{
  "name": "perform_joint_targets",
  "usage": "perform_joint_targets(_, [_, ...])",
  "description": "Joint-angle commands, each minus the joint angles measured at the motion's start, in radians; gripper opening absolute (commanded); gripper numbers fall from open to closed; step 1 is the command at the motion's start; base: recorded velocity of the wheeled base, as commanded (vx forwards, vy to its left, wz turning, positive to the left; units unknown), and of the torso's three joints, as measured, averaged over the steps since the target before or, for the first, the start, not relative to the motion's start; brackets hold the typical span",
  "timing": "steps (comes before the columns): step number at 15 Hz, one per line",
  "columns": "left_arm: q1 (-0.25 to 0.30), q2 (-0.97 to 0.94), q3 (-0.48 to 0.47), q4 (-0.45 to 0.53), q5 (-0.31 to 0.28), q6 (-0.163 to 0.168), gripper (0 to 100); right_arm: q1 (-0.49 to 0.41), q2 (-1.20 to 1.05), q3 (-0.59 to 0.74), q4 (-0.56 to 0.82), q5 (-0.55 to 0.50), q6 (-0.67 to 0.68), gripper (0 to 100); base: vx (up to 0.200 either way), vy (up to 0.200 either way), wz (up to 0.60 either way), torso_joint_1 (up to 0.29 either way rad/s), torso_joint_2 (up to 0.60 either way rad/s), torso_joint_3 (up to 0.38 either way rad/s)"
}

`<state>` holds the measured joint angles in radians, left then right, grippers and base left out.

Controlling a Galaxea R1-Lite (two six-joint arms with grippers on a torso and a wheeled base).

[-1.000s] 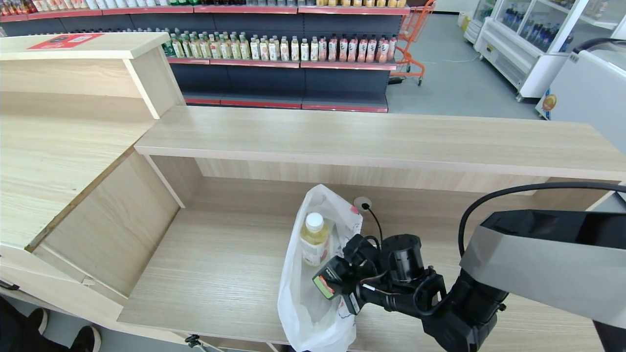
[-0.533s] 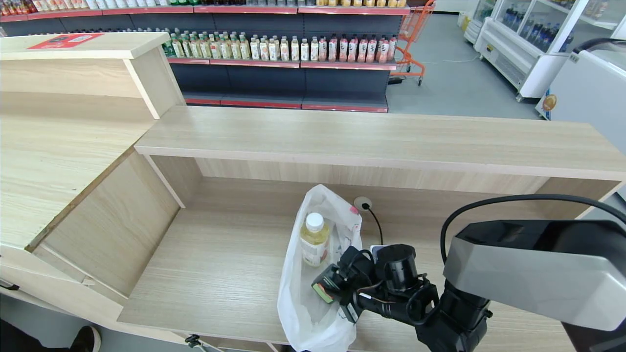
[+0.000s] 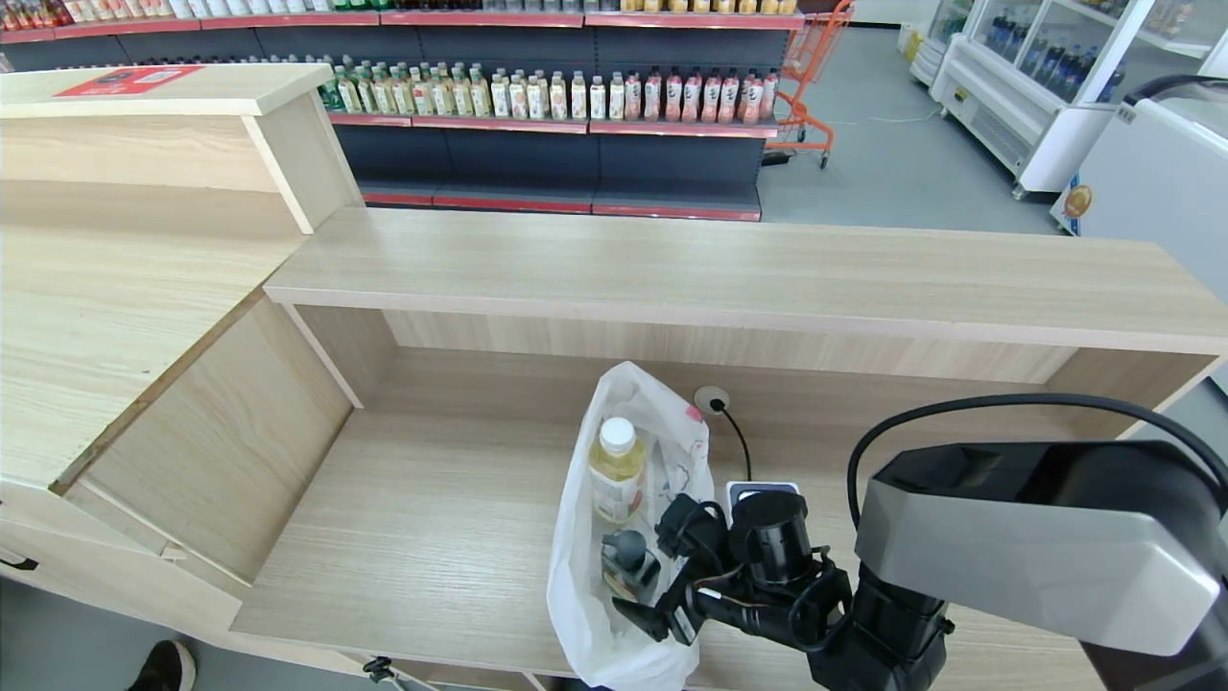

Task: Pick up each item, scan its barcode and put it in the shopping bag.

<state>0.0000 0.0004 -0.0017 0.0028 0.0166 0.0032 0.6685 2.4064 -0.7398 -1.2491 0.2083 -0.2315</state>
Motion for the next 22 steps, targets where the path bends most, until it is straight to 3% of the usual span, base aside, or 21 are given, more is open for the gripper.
perform_joint_targets(1, [0.000, 0.000, 0.000, 0.000, 0.000, 0.000, 100, -0.003, -0.055, 0.000, -0.007, 0.002, 0.067, 100, 0.000, 0.000, 0.00, 0.000, 0.00, 0.000])
perform_joint_targets(4, [0.000, 0.000, 0.000, 0.000, 0.000, 0.000, 100, -0.004, -0.187, 0.003, 0.027, 0.003, 0.279, 100, 0.000, 0.000, 0.00, 0.000, 0.00, 0.000])
perform_joint_targets(10, [0.000, 0.000, 0.000, 0.000, 0.000, 0.000, 100, -0.076, -0.563, 0.177, 0.200, 0.000, 0.354, 100, 0.000, 0.000, 0.00, 0.000, 0.00, 0.000])
perform_joint_targets(13, [0.000, 0.000, 0.002, 0.000, 0.000, 0.000, 100, -0.214, -0.897, 0.287, 0.435, -0.009, 0.351, 100, 0.000, 0.000, 0.00, 0.000, 0.00, 0.000])
perform_joint_targets(15, [0.000, 0.000, 0.000, 0.000, 0.000, 0.000, 100, -0.305, -1.126, 0.353, 0.666, -0.058, 0.293, 100, 0.000, 0.000, 0.00, 0.000, 0.00, 0.000])
perform_joint_targets(18, [0.000, 0.000, 0.000, 0.000, 0.000, 0.000, 100, -0.386, -1.411, 0.563, 0.718, -0.138, 0.271, 100, 0.000, 0.000, 0.00, 0.000, 0.00, 0.000])
perform_joint_targets(19, [0.000, 0.000, 0.000, 0.000, 0.000, 0.000, 100, -0.386, -1.411, 0.563, 0.718, -0.138, 0.271, 100, 0.000, 0.000, 0.00, 0.000, 0.00, 0.000])
perform_joint_targets(20, [0.000, 0.000, 0.000, 0.000, 0.000, 0.000, 100, -0.445, -1.641, 0.740, 0.732, -0.136, 0.244, 100, 0.000, 0.000, 0.00, 0.000, 0.00, 0.000])
perform_joint_targets(22, [0.000, 0.000, 0.000, 0.000, 0.000, 0.000, 100, -0.509, -1.868, 0.740, 0.953, -0.136, 0.244, 100, 0.000, 0.000, 0.00, 0.000, 0.00, 0.000])
